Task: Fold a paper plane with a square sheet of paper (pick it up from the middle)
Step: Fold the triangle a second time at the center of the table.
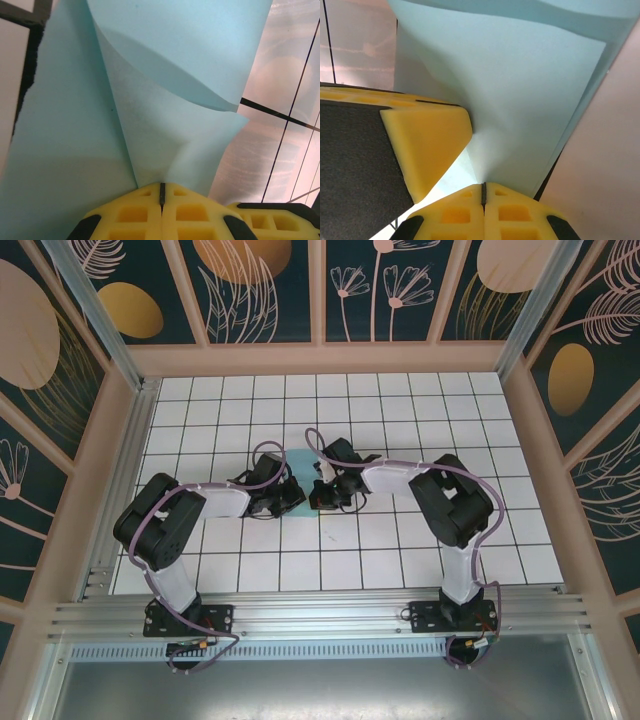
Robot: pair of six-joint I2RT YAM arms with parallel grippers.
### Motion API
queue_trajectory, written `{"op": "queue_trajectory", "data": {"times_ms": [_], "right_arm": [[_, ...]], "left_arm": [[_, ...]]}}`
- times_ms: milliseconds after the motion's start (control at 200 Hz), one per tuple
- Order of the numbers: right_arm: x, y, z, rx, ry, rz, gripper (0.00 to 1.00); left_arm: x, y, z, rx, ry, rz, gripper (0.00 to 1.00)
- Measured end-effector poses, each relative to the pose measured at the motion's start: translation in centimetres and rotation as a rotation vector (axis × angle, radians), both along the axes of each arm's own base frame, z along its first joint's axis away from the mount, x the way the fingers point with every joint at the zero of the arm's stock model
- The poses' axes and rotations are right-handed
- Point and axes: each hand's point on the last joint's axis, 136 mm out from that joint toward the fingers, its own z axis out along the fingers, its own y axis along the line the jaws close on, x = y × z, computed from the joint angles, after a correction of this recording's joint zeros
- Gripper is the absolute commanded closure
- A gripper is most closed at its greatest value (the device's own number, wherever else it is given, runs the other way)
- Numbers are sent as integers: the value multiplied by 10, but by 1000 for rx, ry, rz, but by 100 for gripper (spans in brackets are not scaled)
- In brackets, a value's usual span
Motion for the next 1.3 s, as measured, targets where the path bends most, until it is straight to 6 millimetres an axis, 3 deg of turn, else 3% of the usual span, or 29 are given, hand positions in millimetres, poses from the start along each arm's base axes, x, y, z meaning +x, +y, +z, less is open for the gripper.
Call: {"op": "queue_trajectory", "data": {"times_ms": [906, 1006, 1171, 1301], "right_arm": [[-21, -13, -3, -23, 48, 81, 95], [-24, -19, 5, -24, 47, 78, 95], [-5, -17, 34, 33, -21, 41, 95], [4, -11, 38, 50, -34, 28, 96]], "left_arm": [[0, 0, 0, 1, 0, 0, 96], [0, 0, 0, 0, 0, 0, 96], [0, 0, 0, 0, 0, 0, 96], [0, 0, 0, 0, 0, 0, 96]]}}
